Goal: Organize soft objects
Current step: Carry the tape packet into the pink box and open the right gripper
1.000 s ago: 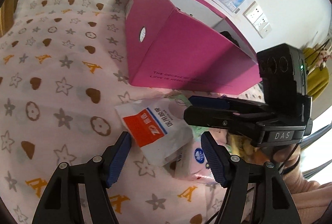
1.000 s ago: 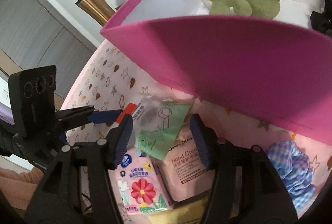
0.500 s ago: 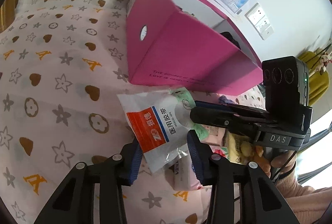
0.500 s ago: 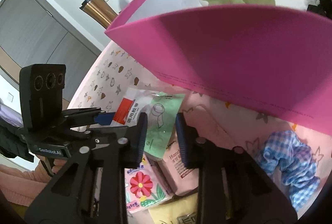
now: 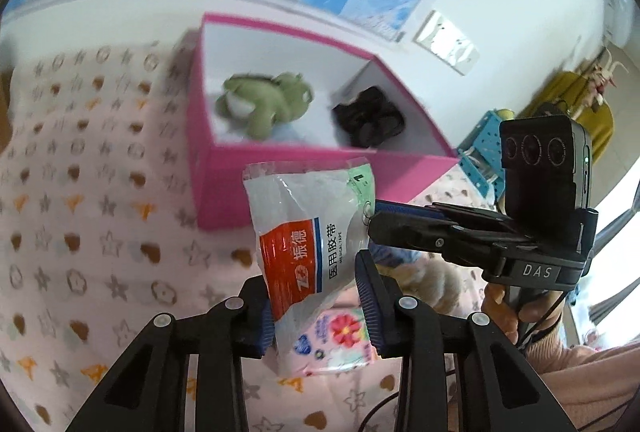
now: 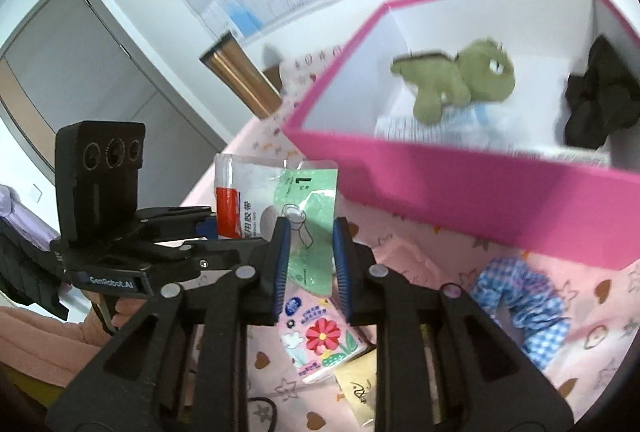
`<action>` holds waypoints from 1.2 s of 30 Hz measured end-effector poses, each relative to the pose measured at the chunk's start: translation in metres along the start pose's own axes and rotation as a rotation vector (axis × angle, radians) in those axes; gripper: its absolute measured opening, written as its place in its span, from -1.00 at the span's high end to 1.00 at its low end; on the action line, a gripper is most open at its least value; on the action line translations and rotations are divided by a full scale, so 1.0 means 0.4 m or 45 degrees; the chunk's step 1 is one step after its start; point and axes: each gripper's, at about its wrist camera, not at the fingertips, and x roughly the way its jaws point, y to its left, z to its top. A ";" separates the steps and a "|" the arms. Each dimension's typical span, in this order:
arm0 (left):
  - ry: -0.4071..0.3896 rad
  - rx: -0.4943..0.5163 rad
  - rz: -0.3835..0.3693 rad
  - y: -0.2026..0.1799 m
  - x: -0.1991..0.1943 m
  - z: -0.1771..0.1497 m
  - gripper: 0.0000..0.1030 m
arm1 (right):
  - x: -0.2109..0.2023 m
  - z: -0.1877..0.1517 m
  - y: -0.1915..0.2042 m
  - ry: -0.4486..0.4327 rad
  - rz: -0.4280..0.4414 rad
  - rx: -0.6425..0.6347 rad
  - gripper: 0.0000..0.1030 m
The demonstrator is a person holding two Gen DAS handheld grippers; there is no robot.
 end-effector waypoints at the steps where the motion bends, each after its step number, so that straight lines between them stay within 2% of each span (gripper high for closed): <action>1: -0.003 0.018 -0.001 -0.011 -0.004 0.015 0.31 | -0.013 0.004 0.000 -0.014 -0.001 -0.005 0.54; 6: -0.037 0.110 0.008 -0.058 -0.013 0.093 0.31 | -0.076 0.051 0.001 -0.105 -0.033 -0.030 0.54; 11: -0.046 0.141 0.023 -0.071 0.008 0.166 0.31 | -0.099 0.109 -0.010 -0.164 -0.068 -0.038 0.54; 18: 0.009 0.105 0.018 -0.038 0.069 0.231 0.31 | -0.058 0.177 -0.051 -0.149 -0.135 -0.038 0.54; 21: 0.039 0.057 -0.001 -0.009 0.094 0.244 0.23 | -0.032 0.184 -0.082 -0.123 -0.139 0.000 0.54; 23: 0.039 0.035 0.047 0.010 0.104 0.251 0.06 | -0.020 0.183 -0.096 -0.109 -0.155 0.015 0.54; 24: 0.044 0.012 0.100 0.023 0.111 0.256 -0.03 | -0.015 0.180 -0.101 -0.100 -0.149 0.027 0.54; 26: 0.027 -0.031 0.158 0.050 0.111 0.261 -0.04 | -0.012 0.171 -0.101 -0.096 -0.161 0.020 0.54; 28: 0.014 -0.050 0.140 0.061 0.105 0.260 -0.04 | -0.014 0.166 -0.098 -0.092 -0.174 0.008 0.54; 30: -0.015 -0.029 0.193 0.049 0.096 0.257 -0.08 | -0.022 0.161 -0.094 -0.092 -0.177 0.000 0.54; 32: -0.056 0.012 0.287 0.029 0.088 0.254 -0.17 | -0.031 0.157 -0.091 -0.099 -0.182 -0.005 0.52; 36: -0.108 0.040 0.303 0.008 0.058 0.243 -0.19 | -0.058 0.147 -0.094 -0.124 -0.176 0.013 0.49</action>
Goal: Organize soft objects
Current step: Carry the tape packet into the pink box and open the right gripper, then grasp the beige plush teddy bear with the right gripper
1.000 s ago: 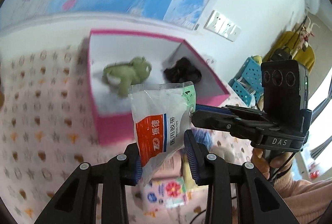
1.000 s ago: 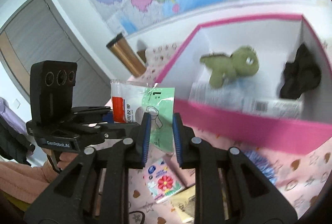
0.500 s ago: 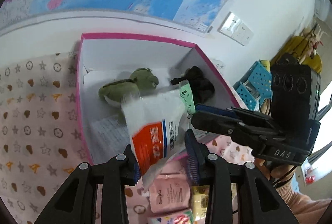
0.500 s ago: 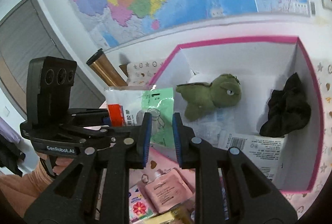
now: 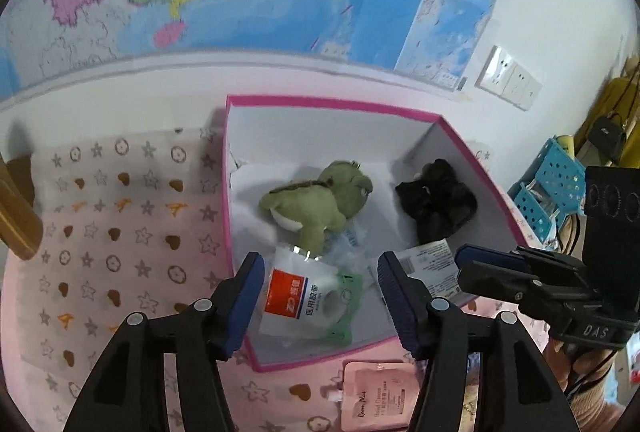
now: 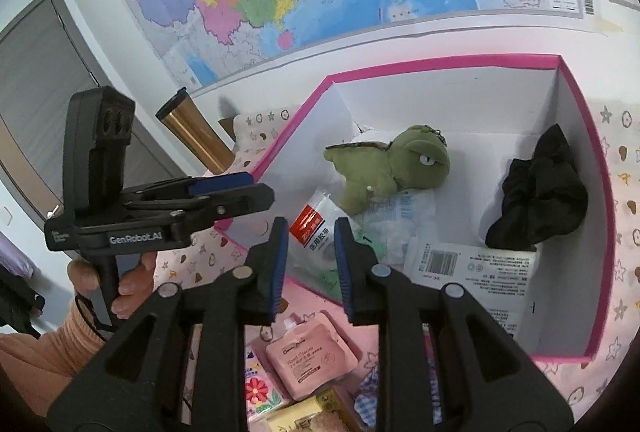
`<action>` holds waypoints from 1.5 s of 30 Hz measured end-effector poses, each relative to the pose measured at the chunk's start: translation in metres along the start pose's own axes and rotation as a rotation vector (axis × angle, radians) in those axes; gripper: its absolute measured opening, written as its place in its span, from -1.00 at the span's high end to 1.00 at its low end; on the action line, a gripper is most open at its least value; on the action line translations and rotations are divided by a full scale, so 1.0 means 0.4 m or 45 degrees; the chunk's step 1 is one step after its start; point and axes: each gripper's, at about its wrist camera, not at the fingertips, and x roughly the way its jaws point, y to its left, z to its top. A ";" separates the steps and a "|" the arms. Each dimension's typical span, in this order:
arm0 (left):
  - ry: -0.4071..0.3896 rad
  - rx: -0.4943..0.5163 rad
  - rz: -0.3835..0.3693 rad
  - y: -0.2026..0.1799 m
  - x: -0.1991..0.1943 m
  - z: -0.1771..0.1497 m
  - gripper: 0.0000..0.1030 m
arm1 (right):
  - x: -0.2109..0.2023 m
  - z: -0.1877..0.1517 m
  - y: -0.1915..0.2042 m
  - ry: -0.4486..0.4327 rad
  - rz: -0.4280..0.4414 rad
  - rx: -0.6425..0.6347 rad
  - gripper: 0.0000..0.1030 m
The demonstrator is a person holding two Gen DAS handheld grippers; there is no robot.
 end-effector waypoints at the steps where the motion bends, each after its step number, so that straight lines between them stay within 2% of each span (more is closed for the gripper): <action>1: -0.019 0.012 0.000 -0.004 -0.013 -0.003 -0.21 | -0.009 -0.003 -0.002 -0.009 0.003 0.004 0.44; 6: -0.100 0.073 -0.033 -0.043 -0.066 -0.037 -0.27 | -0.060 -0.026 0.003 -0.041 0.017 -0.001 0.29; 9: -0.127 0.129 -0.084 -0.075 -0.094 -0.071 -0.29 | -0.101 -0.045 0.005 -0.070 0.011 -0.007 0.11; 12: -0.131 0.189 -0.122 -0.111 -0.108 -0.105 -0.30 | -0.137 -0.069 0.002 -0.083 0.008 -0.005 0.09; 21: -0.003 0.230 -0.261 -0.175 -0.059 -0.190 -0.30 | -0.185 -0.159 -0.051 -0.041 -0.086 0.047 0.09; 27: 0.119 0.234 -0.295 -0.205 0.020 -0.230 -0.30 | -0.160 -0.217 -0.110 0.048 -0.160 0.117 0.09; 33: 0.195 0.204 -0.327 -0.212 0.079 -0.243 -0.28 | -0.131 -0.256 -0.151 0.113 -0.202 0.162 0.09; 37: 0.226 0.204 -0.334 -0.216 0.102 -0.250 -0.28 | -0.121 -0.270 -0.165 0.140 -0.211 0.177 0.09; 45: 0.240 0.272 -0.388 -0.238 0.082 -0.275 -0.26 | -0.158 -0.308 -0.133 0.147 -0.138 0.144 0.08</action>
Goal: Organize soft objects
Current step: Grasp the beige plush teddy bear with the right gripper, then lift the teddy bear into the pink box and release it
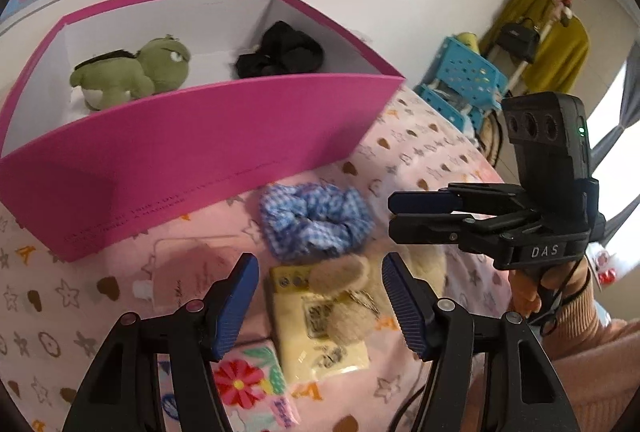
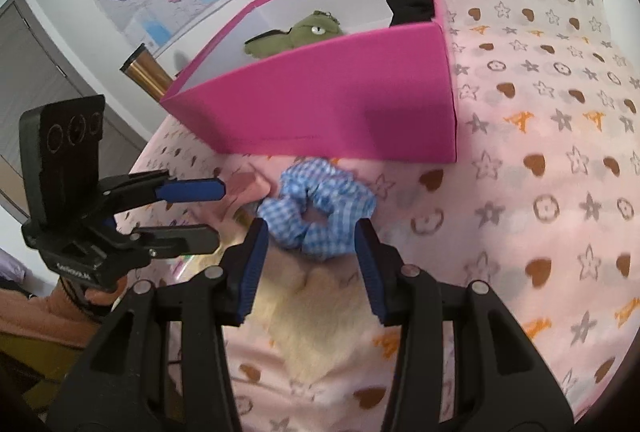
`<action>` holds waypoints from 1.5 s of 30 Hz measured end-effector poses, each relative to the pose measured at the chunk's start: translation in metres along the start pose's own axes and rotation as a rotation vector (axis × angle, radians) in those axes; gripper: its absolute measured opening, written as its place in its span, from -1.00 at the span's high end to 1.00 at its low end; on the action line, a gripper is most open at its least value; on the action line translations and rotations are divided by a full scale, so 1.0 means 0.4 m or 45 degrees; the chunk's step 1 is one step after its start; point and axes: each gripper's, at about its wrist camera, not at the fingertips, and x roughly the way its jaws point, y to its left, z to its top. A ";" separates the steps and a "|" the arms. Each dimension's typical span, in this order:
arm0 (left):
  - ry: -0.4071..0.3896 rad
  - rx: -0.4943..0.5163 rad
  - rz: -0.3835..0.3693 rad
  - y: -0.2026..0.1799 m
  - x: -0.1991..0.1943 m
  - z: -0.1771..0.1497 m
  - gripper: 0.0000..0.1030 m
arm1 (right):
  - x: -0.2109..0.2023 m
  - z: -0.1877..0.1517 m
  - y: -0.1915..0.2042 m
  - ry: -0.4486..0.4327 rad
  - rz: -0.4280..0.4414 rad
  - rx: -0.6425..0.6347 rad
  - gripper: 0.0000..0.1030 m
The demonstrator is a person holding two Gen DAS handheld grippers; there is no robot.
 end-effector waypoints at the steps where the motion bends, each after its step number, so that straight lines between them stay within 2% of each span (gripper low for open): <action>1: 0.004 0.014 -0.008 -0.006 -0.003 -0.006 -0.26 | -0.008 -0.011 -0.002 0.002 0.006 0.009 0.05; 3: 0.014 0.038 -0.023 -0.016 -0.008 -0.015 -0.23 | -0.020 -0.033 -0.014 0.007 0.017 0.044 -0.10; 4: 0.023 0.054 -0.036 -0.024 -0.010 -0.023 -0.15 | -0.026 -0.042 -0.018 0.006 0.017 0.061 -0.18; 7: 0.056 0.087 -0.053 -0.040 -0.005 -0.038 0.08 | -0.046 -0.072 -0.035 0.006 0.041 0.117 -0.19; 13: 0.100 0.130 -0.050 -0.073 0.021 -0.048 0.28 | -0.047 -0.105 -0.021 0.024 0.062 0.125 -0.19; 15: 0.107 0.128 -0.061 -0.080 0.026 -0.050 0.29 | -0.037 -0.108 -0.019 0.030 0.047 0.135 -0.03; 16: 0.111 0.127 -0.065 -0.084 0.028 -0.052 0.29 | -0.035 -0.109 -0.019 0.030 0.037 0.138 0.15; 24: 0.083 0.112 -0.100 -0.100 0.019 -0.047 0.29 | -0.063 -0.104 -0.015 -0.033 0.027 0.131 0.19; 33: -0.047 0.128 -0.097 -0.118 -0.055 0.007 0.29 | -0.133 -0.037 0.031 -0.151 0.011 0.022 0.19; 39: -0.157 0.150 -0.060 -0.114 -0.109 0.081 0.29 | -0.168 0.049 0.059 -0.249 0.000 -0.065 0.19; 45: -0.204 0.143 -0.011 -0.097 -0.116 0.156 0.29 | -0.173 0.144 0.058 -0.317 -0.022 -0.110 0.19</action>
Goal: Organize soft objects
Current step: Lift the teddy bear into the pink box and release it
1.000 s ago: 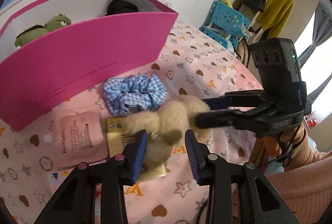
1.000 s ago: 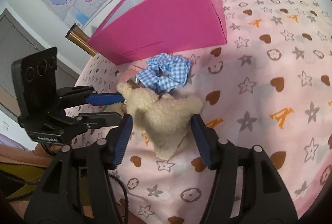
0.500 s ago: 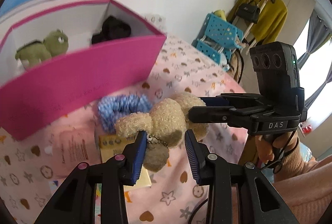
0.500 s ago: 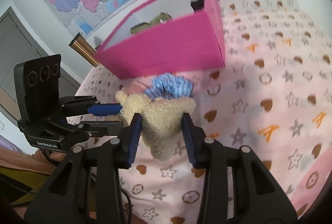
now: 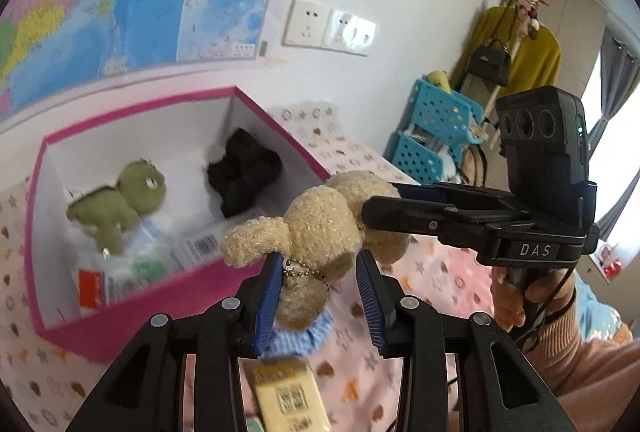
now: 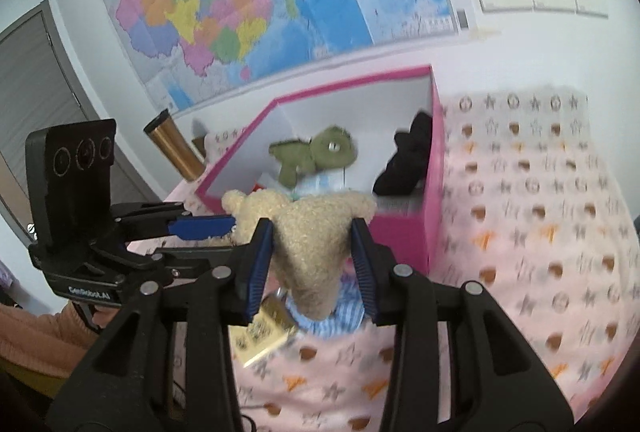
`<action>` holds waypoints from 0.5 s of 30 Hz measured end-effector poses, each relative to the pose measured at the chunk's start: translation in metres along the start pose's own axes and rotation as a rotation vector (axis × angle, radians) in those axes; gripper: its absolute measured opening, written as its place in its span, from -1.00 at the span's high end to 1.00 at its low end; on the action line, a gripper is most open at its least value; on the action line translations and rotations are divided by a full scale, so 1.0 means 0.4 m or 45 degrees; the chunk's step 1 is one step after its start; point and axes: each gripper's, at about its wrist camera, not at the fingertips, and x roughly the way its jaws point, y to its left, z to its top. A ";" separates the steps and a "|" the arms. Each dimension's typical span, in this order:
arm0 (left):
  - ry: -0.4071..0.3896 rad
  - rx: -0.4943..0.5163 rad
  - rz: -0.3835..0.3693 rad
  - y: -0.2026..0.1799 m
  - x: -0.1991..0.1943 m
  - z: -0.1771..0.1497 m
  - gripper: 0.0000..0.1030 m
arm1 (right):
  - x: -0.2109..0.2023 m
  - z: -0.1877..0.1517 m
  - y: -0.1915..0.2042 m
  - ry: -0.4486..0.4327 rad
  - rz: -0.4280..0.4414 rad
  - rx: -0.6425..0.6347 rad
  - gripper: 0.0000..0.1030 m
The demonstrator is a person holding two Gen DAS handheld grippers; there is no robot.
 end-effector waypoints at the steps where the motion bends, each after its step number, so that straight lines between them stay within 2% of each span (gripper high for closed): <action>1: -0.007 -0.001 0.011 0.005 0.003 0.011 0.29 | 0.005 0.012 -0.002 -0.008 -0.003 -0.003 0.19; 7: -0.018 -0.001 0.095 0.030 0.036 0.071 0.29 | 0.054 0.087 -0.033 -0.014 -0.033 -0.002 0.19; 15: 0.061 -0.092 0.101 0.095 0.117 0.088 0.29 | 0.142 0.115 -0.078 0.073 -0.106 0.010 0.19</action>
